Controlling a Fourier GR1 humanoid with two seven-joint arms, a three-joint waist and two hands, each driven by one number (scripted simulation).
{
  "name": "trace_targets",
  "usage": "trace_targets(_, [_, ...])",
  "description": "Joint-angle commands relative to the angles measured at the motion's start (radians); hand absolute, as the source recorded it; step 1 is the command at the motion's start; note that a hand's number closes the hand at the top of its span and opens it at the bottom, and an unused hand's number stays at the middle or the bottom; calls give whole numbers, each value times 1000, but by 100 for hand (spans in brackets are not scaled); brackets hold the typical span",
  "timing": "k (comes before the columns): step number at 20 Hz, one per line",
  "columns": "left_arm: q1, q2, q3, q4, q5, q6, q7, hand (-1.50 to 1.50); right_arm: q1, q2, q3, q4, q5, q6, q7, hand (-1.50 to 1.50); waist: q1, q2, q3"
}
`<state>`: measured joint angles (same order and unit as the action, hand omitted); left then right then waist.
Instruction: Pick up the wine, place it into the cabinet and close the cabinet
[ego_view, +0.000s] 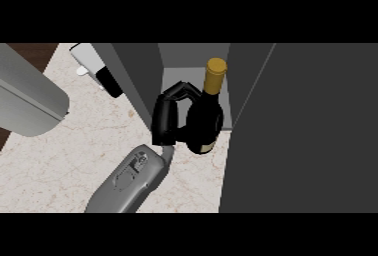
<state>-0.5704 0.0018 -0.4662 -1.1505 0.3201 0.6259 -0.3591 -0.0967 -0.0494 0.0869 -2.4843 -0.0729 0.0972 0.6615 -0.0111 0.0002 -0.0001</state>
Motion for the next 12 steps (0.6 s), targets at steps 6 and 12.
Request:
trace_targets(6, [-82, -2, 92, 114, 67, -31, -60, 150, 8, -50, -126, -56, -161, 35, 14, -150, -4, 2, 0])
trace_targets(12, [-102, -2, 175, 196, 32, -122, -45, 150, -12, -31, -79, -101, -115, 5, 66, -150, 2, 0, 0])
